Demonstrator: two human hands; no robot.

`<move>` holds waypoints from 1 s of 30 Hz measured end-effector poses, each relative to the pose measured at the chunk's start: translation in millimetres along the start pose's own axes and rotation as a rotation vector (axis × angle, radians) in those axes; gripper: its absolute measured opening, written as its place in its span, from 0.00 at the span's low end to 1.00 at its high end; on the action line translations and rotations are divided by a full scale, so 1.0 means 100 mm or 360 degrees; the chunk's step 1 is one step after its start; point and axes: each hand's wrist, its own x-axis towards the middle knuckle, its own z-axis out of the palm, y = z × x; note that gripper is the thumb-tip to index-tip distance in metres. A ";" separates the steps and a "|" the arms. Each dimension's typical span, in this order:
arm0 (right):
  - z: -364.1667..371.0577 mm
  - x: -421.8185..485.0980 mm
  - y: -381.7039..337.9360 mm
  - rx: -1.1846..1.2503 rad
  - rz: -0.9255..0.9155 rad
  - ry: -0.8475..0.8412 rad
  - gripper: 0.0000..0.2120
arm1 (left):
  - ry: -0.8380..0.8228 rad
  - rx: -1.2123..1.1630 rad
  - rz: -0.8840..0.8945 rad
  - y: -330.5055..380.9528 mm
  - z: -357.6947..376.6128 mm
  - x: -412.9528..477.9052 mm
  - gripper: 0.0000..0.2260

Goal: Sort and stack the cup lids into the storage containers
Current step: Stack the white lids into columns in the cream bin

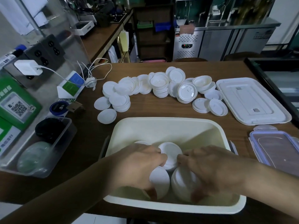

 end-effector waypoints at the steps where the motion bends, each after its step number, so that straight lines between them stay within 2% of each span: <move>1: 0.00 0.00 0.02 0.0017 -0.0006 0.0019 0.33 | 0.0008 -0.0014 0.0008 -0.01 0.00 0.00 0.25; 8: 0.01 0.04 0.06 0.0088 -0.0081 0.0034 0.31 | -0.0073 -0.0101 0.0024 -0.07 0.05 0.01 0.26; 12: 0.02 0.05 0.02 0.0027 -0.0063 0.0002 0.33 | -0.0068 -0.0037 0.0035 -0.07 0.07 0.06 0.27; 17: 0.01 0.10 -0.08 -0.0048 -0.0041 -0.0035 0.34 | -0.0065 -0.0007 0.0069 -0.05 0.11 0.10 0.22; 24: 0.01 0.14 -0.13 -0.0091 -0.0049 -0.0053 0.31 | -0.0050 0.0105 0.0061 0.02 0.08 0.06 0.22; 30: 0.01 0.14 -0.08 -0.0095 -0.0152 0.0034 0.32 | -0.0070 0.0111 0.0076 0.05 0.03 0.08 0.22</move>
